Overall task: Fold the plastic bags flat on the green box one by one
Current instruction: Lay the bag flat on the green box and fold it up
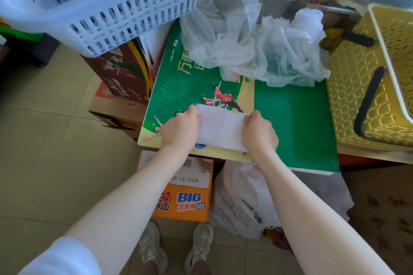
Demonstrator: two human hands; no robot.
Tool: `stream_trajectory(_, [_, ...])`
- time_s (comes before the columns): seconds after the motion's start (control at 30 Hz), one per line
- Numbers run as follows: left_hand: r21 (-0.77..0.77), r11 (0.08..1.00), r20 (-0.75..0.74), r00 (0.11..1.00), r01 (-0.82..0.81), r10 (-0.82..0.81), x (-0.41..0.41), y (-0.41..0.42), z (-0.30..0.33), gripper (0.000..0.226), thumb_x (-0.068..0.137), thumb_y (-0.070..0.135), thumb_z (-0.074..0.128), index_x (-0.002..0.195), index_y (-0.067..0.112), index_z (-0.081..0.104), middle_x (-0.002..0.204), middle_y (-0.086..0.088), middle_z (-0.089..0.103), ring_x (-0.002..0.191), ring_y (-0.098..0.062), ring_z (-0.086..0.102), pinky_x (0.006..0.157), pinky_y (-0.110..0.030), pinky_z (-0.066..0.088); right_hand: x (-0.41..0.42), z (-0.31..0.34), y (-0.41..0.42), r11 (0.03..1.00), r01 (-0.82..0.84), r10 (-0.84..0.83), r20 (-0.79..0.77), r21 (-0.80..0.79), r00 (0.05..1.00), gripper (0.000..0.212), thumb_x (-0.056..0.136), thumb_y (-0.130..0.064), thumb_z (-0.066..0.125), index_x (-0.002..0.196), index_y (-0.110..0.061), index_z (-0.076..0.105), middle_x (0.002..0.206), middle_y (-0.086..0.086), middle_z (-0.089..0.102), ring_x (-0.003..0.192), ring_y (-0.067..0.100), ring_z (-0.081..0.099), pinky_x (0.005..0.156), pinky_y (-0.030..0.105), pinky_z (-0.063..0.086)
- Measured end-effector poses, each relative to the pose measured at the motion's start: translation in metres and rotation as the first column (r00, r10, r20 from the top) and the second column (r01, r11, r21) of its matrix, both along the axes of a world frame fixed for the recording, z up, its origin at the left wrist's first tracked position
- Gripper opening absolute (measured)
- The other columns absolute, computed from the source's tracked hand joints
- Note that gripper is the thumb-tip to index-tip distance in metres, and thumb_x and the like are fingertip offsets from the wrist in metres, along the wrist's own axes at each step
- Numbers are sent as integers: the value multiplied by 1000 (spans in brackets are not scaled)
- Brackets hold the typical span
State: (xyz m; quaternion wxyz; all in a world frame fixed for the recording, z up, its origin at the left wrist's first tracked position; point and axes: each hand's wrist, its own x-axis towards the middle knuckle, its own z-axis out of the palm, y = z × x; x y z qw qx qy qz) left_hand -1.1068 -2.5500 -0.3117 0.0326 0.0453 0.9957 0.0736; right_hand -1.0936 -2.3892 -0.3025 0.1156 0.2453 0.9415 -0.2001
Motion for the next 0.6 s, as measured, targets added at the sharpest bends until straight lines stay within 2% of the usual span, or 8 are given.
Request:
stream_trajectory(0.07, [-21,999,-81,996,34,-35,2,-1,-1,33,89,10,48,121,5,42,78,-11,61,61,-29,58,46,-27,35,-2,0,-1,993,-56,55,9,100,998,26,100,-24,23,102,-7,43,91,13,55,72,28,45,56,30,28])
stream_trajectory(0.13, [-15,978,-260,943,210,-207,3,-3,-10,51,81,4,48,130,3,39,108,-18,60,90,-35,60,68,-38,47,-2,0,0,983,-92,94,-9,156,995,26,100,-23,24,100,-6,43,93,16,59,71,28,44,55,30,28])
stream_trajectory(0.2, [-55,897,-271,858,439,-437,1,-6,-18,52,82,9,31,133,3,43,135,-19,48,122,-36,47,102,-44,29,-2,-3,1,972,-131,139,-25,195,990,28,100,-24,24,102,-5,44,94,18,61,71,30,47,54,29,28])
stream_trajectory(0.23, [-60,854,-221,828,517,-516,1,-10,-21,53,85,14,26,132,2,45,139,-17,44,128,-34,42,108,-42,17,-3,-4,2,964,-155,164,-26,215,986,29,100,-25,24,104,-5,45,94,18,62,73,31,50,53,29,29])
stream_trajectory(0.37, [-49,850,72,851,524,-520,2,-26,-19,76,86,54,6,146,8,11,153,-7,2,142,-19,3,111,-30,-10,-4,-5,5,934,-210,217,9,290,976,32,101,-27,24,106,-5,46,96,16,64,84,34,62,56,28,32])
stream_trajectory(0.43, [-96,847,110,852,522,-513,2,-32,-20,85,79,66,-3,146,14,-6,148,0,-19,137,-11,-17,109,-28,-17,-1,-4,5,921,-202,208,20,333,978,24,100,-21,30,109,-5,44,98,14,65,86,34,63,56,28,31])
stream_trajectory(0.53, [-88,853,119,856,514,-503,0,-31,-17,92,73,71,-1,146,16,-10,146,3,-24,140,-13,-17,111,-30,-16,4,-2,1,881,-250,354,-206,403,912,30,84,-5,41,112,-1,52,104,18,63,91,35,61,64,34,40])
stream_trajectory(0.6, [-78,855,115,857,512,-503,0,-29,-16,96,71,73,2,147,16,-7,150,2,-20,142,-15,-12,113,-31,-13,6,-6,-11,807,-412,558,-317,424,767,43,80,-12,40,117,-1,57,119,17,60,110,34,58,90,42,46])
